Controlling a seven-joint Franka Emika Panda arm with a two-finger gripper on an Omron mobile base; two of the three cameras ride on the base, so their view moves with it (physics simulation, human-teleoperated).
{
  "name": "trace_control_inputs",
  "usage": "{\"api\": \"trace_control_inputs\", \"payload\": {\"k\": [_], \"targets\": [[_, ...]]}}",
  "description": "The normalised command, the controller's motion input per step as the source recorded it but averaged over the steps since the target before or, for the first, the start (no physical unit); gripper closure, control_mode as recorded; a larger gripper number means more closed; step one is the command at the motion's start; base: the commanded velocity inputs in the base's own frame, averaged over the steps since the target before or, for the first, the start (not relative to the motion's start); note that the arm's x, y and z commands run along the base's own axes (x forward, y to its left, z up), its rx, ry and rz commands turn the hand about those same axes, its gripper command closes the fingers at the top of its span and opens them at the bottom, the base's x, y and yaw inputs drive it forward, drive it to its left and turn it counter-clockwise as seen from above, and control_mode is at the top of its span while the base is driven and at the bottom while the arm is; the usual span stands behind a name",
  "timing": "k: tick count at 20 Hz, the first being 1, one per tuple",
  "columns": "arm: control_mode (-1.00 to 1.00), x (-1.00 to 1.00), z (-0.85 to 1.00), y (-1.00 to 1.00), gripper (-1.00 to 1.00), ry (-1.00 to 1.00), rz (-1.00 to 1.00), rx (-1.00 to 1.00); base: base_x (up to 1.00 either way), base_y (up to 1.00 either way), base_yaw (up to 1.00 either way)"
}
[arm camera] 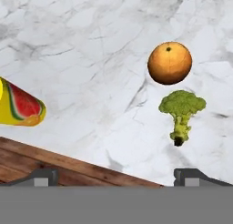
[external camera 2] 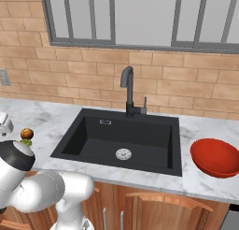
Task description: Remove the orange and broccoli from the sink. Then move the bowl and cup from the counter to the sink for washing.
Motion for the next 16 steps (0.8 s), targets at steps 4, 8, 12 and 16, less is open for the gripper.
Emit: {"api": "trace_control_inputs", "payload": {"k": [4,8,12,16], "targets": [[-1.0,0.0,0.16,0.41,-1.0,-0.08,0.0,0.0,0.0,0.0,0.0],[-1.0,0.0,0.14,0.37,-1.0,-0.01,0.0,0.02,0.0,0.0,0.0],[-1.0,0.0,0.12,0.36,-1.0,0.0,0.0,0.03,0.0,0.0,0.0],[-1.0,-0.01,0.05,0.32,-1.0,0.0,0.0,0.04,0.0,0.0,0.0]]}}
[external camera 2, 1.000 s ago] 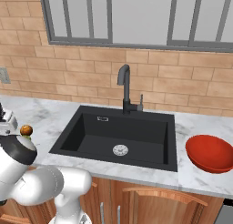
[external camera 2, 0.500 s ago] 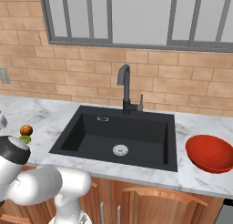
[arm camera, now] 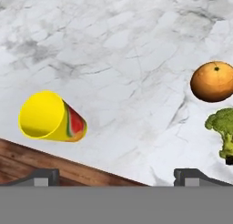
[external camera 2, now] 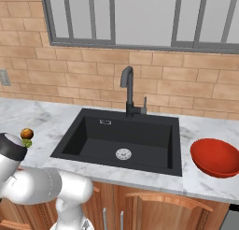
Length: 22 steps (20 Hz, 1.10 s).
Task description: Remove the orange and broccoli from the sink. Then move the bowl and cup from the counter to the sink for washing.
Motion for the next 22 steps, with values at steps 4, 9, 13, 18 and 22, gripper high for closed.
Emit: {"api": "trace_control_inputs", "payload": {"k": [4,9,13,18,22], "targets": [[-1.0,-0.01,0.0,0.32,-1.0,0.0,0.0,0.04,0.0,0.0,0.0],[-1.0,0.0,0.0,0.27,-1.0,0.0,0.0,0.04,0.0,0.0,0.0],[-1.0,-0.01,-0.01,0.21,-1.0,0.0,0.0,0.02,0.0,0.0,0.0],[-1.0,0.0,-0.05,0.14,-1.0,0.0,0.0,0.0,0.0,0.0,0.0],[-1.0,-0.01,-0.08,0.08,-1.0,0.0,0.0,0.0,0.0,0.0,0.0]]}}
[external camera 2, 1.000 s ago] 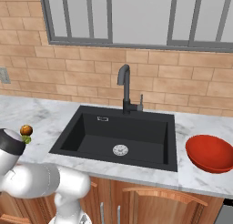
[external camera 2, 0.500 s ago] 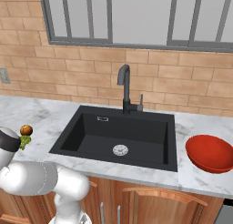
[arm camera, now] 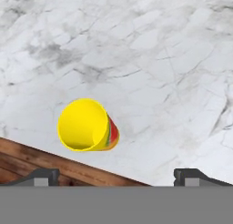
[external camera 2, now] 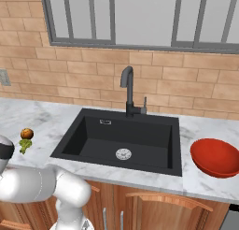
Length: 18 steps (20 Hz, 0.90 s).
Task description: Remove the orange and broccoli from the sink. Then move the bowl and cup from the counter to the sink for washing.
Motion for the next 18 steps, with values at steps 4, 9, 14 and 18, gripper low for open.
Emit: {"api": "trace_control_inputs", "payload": {"k": [4,9,14,18], "targets": [[-1.0,0.0,-0.12,0.01,-1.0,0.0,0.0,0.0,0.0,0.0,0.0],[-1.0,0.02,-0.17,0.03,-1.0,0.0,0.0,0.0,0.0,0.0,0.0],[-1.0,0.04,-0.21,0.03,-1.0,0.0,0.0,0.01,0.0,0.0,0.0],[-1.0,0.11,-0.2,0.06,-1.0,0.0,0.0,0.03,0.0,0.0,0.0]]}}
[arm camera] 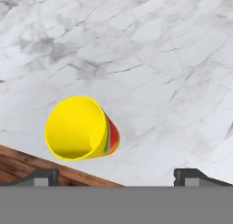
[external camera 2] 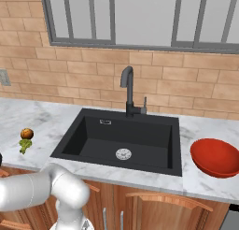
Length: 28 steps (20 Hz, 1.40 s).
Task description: Remove the orange and broccoli from the sink. Then move the bowl and cup from the counter to the sink for washing.
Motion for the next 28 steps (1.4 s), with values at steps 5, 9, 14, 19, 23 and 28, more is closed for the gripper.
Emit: {"api": "trace_control_inputs", "payload": {"k": [5,9,14,19,23,28], "targets": [[-1.0,0.14,-0.17,0.11,-1.0,0.01,0.0,0.01,0.0,0.0,0.0],[-1.0,0.07,-0.16,0.17,-1.0,0.01,0.0,0.01,0.0,0.0,0.0],[-1.0,0.1,-0.1,0.21,-1.0,0.0,0.0,0.0,0.0,0.0,0.0],[-1.0,0.08,-0.09,0.17,-1.0,0.0,0.0,0.0,0.0,0.0,0.0],[-1.0,0.07,-0.08,0.12,-1.0,0.0,0.0,0.0,0.0,0.0,0.0],[-1.0,0.02,-0.09,0.05,-1.0,0.0,-0.01,0.0,0.0,0.0,0.0]]}}
